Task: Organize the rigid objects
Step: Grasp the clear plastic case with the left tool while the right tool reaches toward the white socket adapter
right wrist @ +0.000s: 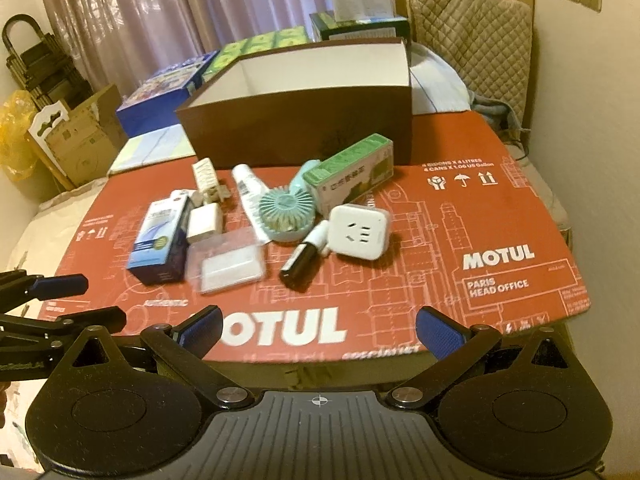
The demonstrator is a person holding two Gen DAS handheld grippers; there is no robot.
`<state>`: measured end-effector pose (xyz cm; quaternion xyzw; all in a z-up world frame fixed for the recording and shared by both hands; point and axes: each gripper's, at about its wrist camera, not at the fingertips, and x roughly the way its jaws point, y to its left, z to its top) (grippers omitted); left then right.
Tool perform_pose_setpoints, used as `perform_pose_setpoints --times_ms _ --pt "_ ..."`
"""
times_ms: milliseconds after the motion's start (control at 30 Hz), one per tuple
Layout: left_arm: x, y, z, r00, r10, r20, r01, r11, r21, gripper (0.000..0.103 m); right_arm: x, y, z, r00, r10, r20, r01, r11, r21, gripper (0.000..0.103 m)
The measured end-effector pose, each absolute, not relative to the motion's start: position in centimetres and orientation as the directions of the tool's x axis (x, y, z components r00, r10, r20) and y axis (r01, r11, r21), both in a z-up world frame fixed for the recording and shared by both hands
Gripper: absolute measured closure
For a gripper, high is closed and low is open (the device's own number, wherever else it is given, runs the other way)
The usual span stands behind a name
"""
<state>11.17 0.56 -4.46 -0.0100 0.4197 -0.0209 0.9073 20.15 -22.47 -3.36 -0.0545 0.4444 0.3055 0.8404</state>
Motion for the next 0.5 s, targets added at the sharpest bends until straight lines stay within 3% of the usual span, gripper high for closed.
perform_pose_setpoints --times_ms 500 --pt "20.1 -0.9 -9.3 0.603 -0.069 -0.795 0.184 0.981 0.054 0.032 28.2 -25.8 -6.1 0.393 0.399 -0.828 -0.479 0.858 0.186 0.003"
